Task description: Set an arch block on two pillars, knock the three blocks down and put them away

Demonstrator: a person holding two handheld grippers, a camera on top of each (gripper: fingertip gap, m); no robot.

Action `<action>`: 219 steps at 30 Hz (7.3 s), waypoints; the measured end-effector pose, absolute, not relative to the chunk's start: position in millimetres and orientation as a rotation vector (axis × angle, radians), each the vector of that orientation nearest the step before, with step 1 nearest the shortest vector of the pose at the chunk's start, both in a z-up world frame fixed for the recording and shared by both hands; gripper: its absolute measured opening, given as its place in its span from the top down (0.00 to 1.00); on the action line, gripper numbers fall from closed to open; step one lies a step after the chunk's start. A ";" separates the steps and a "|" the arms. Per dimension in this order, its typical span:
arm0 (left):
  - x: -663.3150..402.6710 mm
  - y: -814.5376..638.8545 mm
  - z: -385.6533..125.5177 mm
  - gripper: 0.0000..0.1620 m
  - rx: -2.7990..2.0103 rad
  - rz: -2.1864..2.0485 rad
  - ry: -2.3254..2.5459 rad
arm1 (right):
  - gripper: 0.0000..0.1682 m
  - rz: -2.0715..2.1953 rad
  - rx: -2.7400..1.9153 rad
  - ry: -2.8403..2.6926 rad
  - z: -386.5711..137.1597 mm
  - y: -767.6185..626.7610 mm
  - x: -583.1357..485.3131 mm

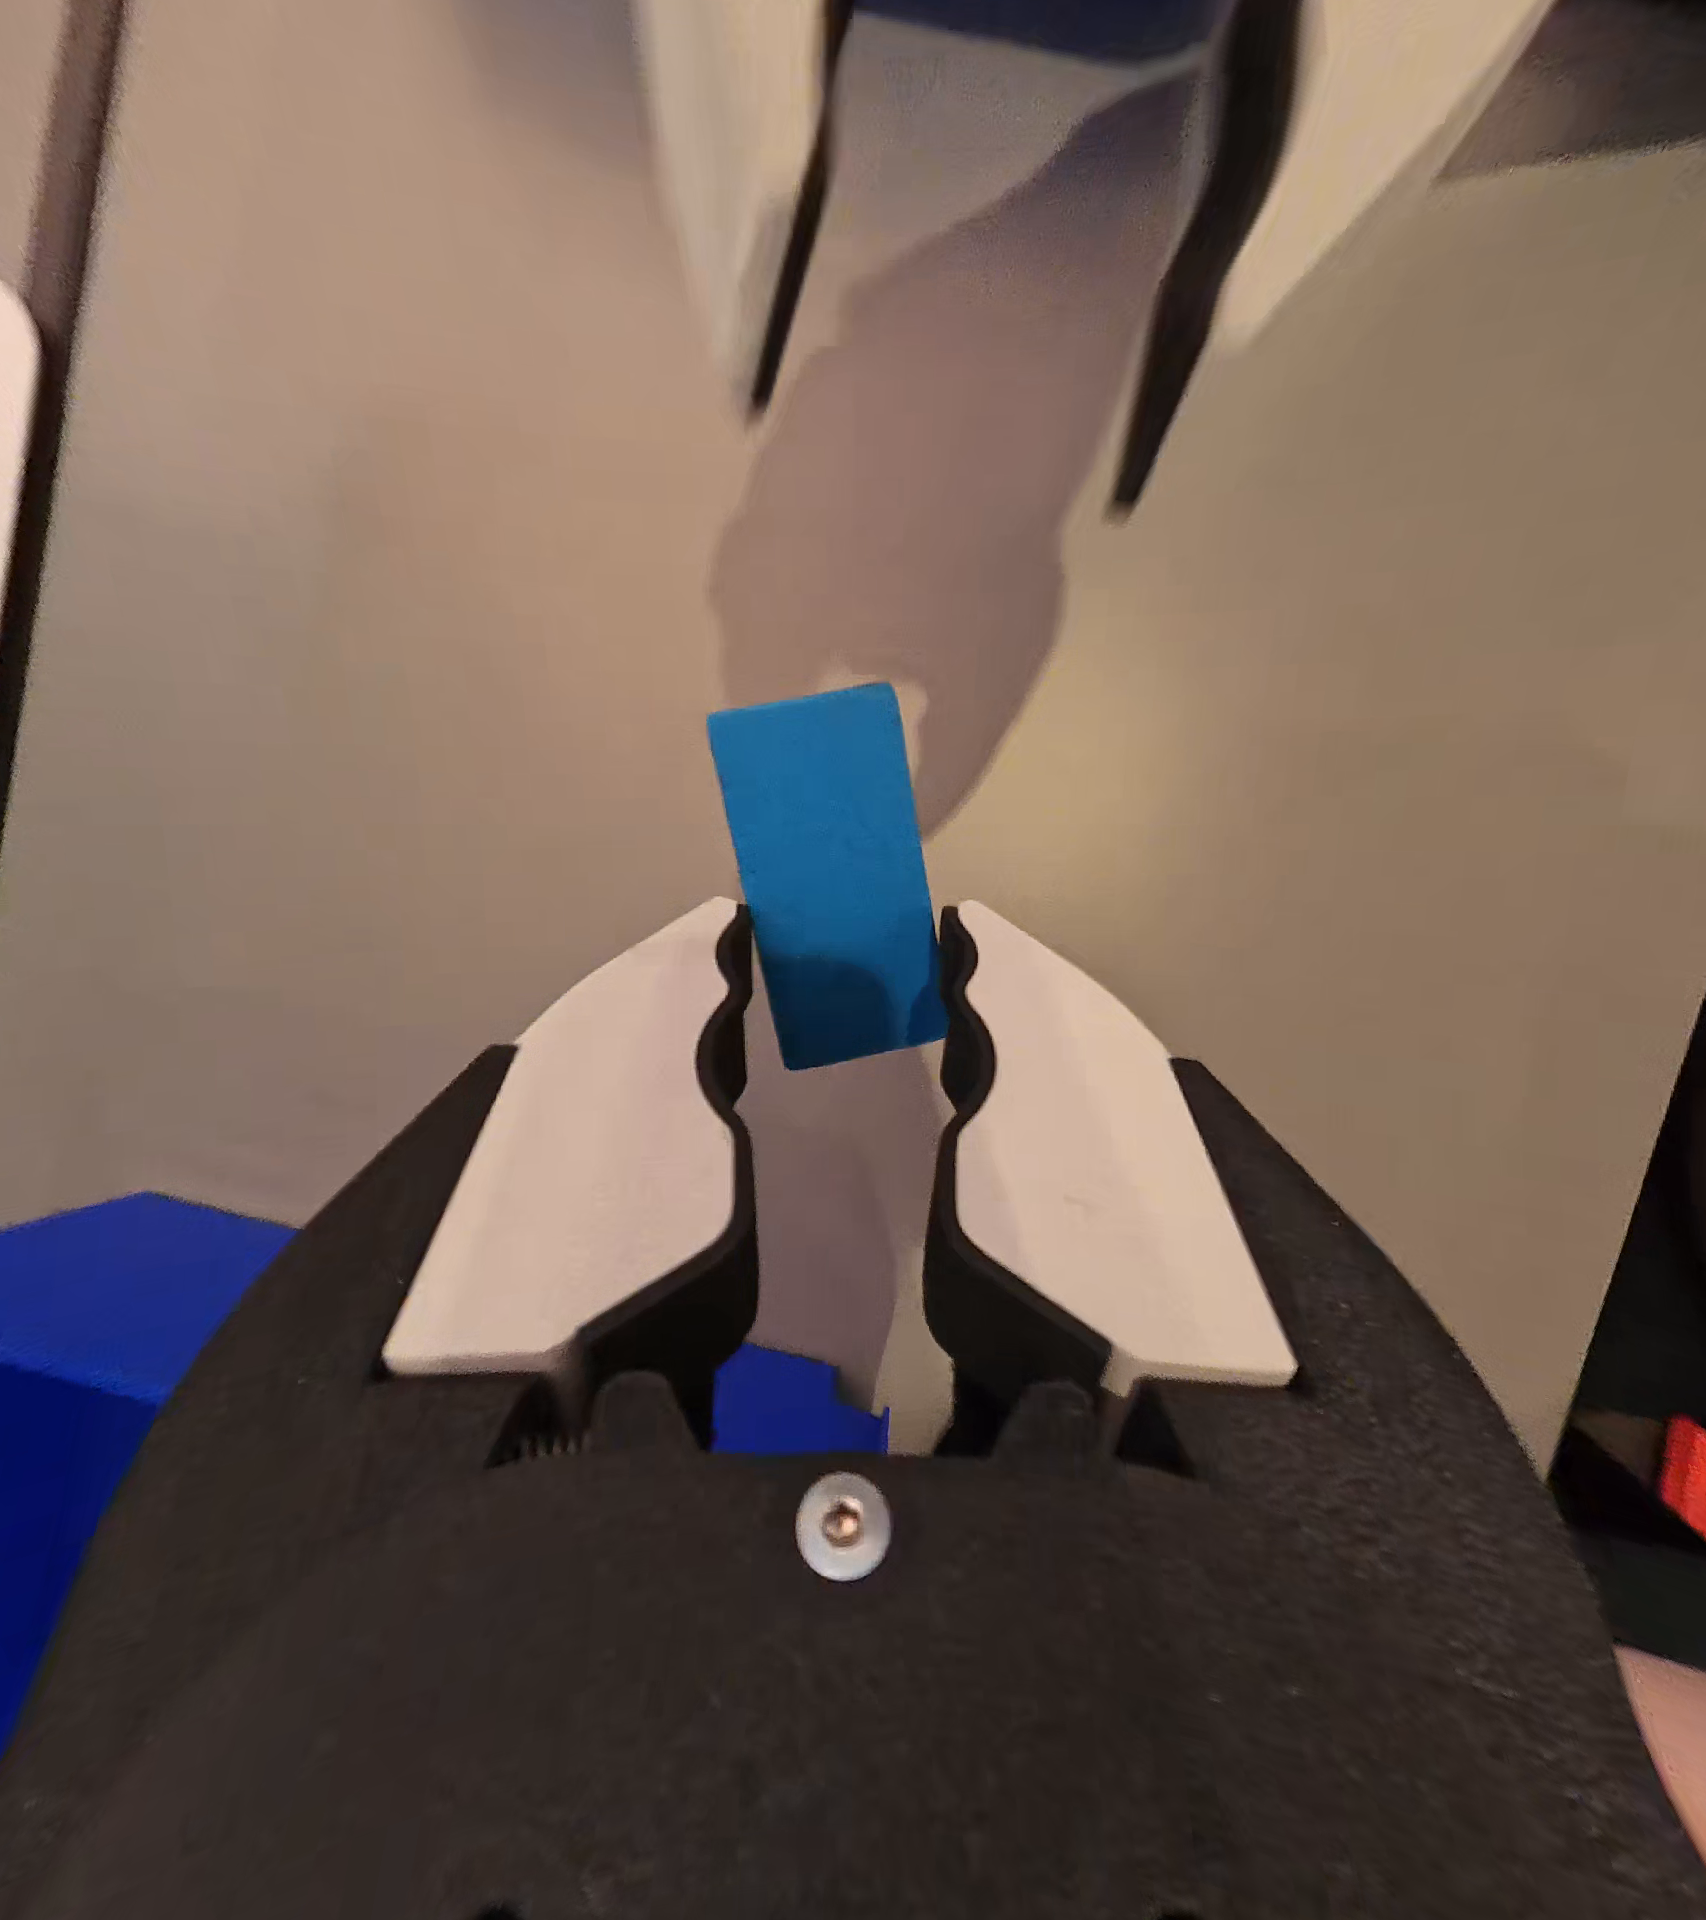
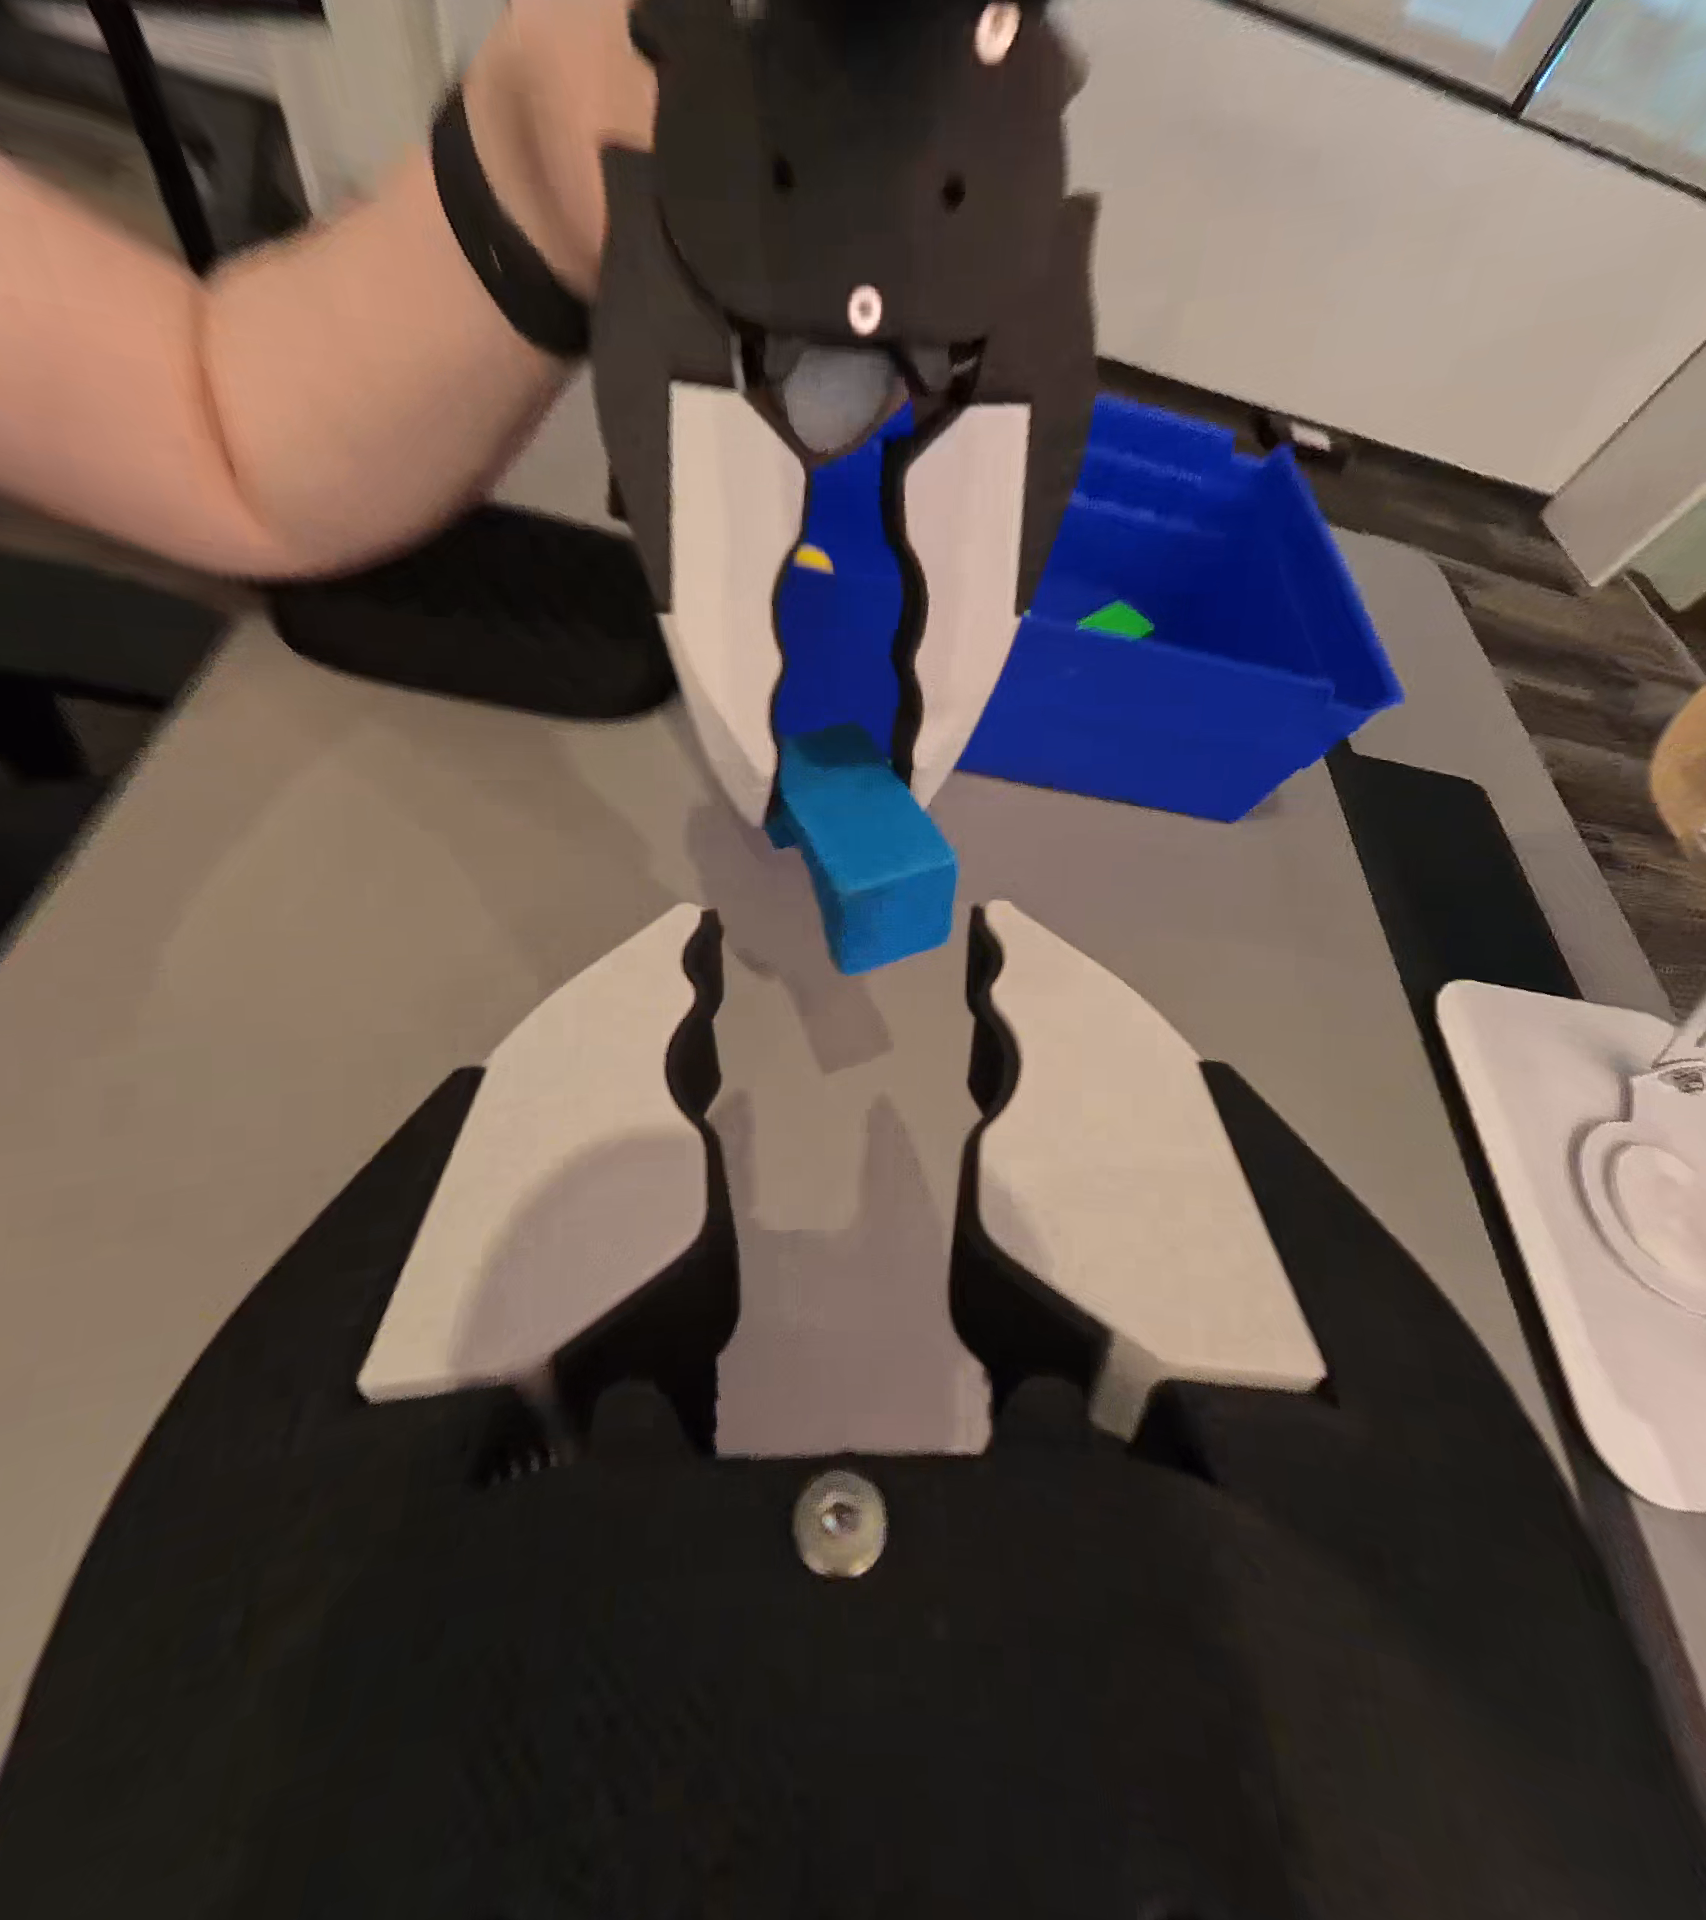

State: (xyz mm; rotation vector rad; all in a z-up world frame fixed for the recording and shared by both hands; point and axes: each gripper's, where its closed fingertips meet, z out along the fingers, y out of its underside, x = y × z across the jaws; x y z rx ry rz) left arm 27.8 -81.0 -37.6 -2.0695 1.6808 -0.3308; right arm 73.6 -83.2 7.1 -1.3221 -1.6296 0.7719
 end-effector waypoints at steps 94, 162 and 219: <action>-189.0 -74.1 -105.4 0.72 -3.065 -0.607 0.732 | 0.80 0.831 -1.695 -1.184 -112.1 26.8 17.7; -205.0 -70.9 -116.5 0.70 -2.505 -0.045 2.027 | 0.66 0.604 -1.656 -1.244 -72.4 33.0 74.6; 36.1 -77.2 31.1 0.80 -1.710 -0.648 1.495 | 0.71 1.133 -1.248 -1.200 62.2 -74.0 41.8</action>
